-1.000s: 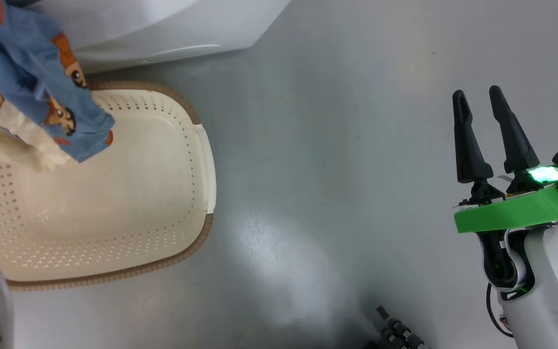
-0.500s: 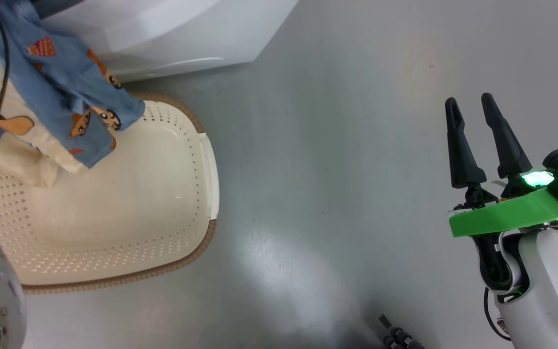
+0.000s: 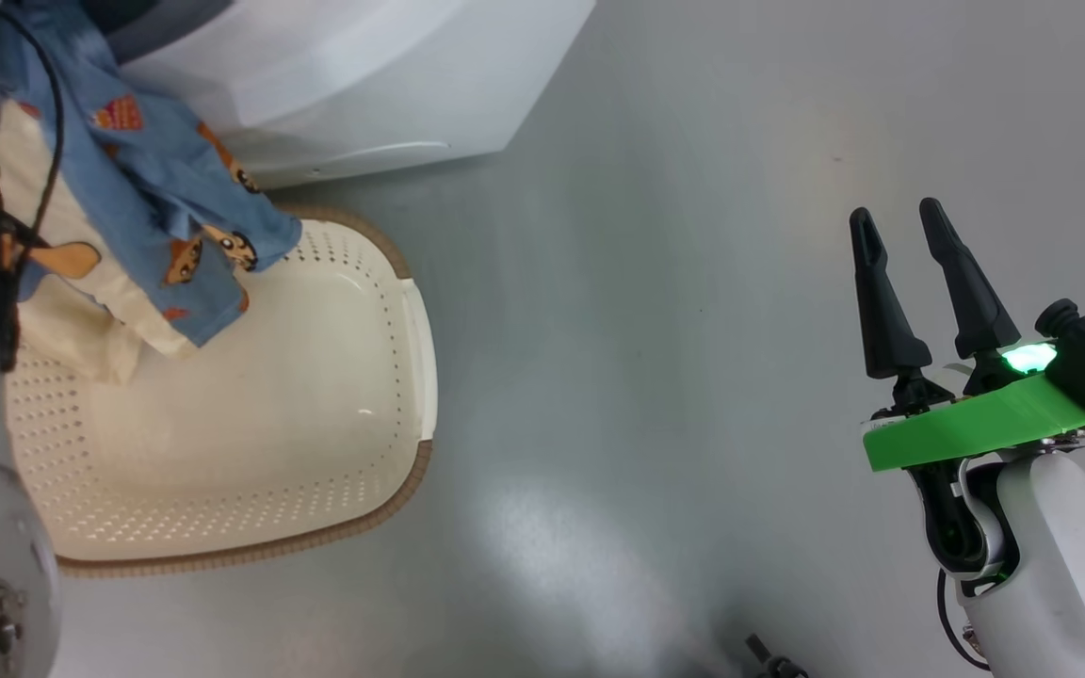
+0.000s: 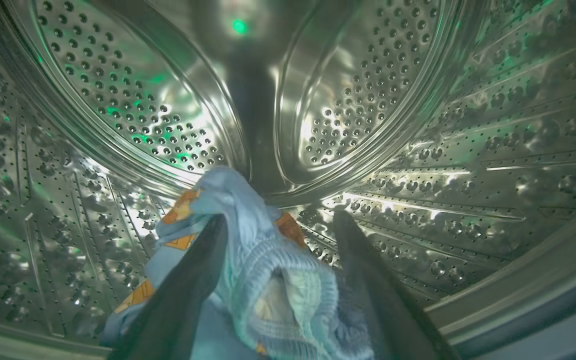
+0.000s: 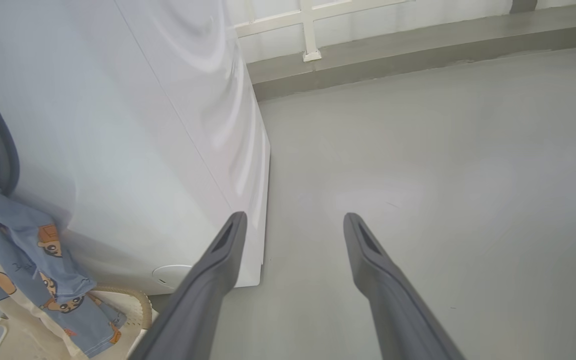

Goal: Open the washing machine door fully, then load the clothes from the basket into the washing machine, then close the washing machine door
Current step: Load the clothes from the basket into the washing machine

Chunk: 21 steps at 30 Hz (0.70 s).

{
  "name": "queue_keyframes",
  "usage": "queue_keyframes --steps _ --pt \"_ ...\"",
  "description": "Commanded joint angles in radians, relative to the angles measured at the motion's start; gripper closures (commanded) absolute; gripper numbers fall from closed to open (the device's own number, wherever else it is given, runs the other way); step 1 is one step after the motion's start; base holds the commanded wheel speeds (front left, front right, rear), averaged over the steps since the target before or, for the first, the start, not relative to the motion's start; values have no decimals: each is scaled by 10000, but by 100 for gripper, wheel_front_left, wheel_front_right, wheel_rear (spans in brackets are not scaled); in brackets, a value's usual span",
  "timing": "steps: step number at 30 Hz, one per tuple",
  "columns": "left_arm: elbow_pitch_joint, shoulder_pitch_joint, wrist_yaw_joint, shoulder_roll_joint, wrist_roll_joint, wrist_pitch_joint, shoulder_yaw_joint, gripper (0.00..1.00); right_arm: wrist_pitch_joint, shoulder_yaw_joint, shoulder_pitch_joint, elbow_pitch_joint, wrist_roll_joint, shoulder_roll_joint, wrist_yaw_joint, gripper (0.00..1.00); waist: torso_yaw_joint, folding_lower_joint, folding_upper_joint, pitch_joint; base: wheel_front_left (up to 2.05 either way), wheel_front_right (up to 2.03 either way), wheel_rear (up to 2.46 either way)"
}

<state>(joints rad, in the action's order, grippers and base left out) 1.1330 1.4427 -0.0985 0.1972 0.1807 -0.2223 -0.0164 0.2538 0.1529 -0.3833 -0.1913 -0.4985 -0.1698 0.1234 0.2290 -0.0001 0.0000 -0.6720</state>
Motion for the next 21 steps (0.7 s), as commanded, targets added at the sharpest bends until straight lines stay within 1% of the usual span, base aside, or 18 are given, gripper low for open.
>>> queue_keyframes --steps 1,7,10,16,19,21 --pt "-224 -241 -51 280 -57 -107 33 0 80 148 278 156 89 -175 73 0 -106 1 0 138 0 0 0" --pt "-697 -880 -200 80 92 -378 146 0 80 232 270 48 62 -267 73 0 -371 1 0 541 0 0 0" --pt "-1445 -1353 -256 -7 192 -388 160 0 80 266 287 -5 45 -311 73 0 -517 1 0 757 0 0 0" --pt "-2722 -2831 -309 -219 404 -392 265 0 80 347 357 -168 -17 -371 73 0 -770 1 0 1381 0 0 0" --pt "-3192 -3530 -316 -220 575 -392 421 0 80 405 392 -257 -36 -404 73 0 -872 1 0 1741 0 0 0" --pt "-3490 -3994 -318 -115 811 -393 566 0 80 454 413 -312 -50 -415 73 0 -903 1 0 2018 0 0 0"
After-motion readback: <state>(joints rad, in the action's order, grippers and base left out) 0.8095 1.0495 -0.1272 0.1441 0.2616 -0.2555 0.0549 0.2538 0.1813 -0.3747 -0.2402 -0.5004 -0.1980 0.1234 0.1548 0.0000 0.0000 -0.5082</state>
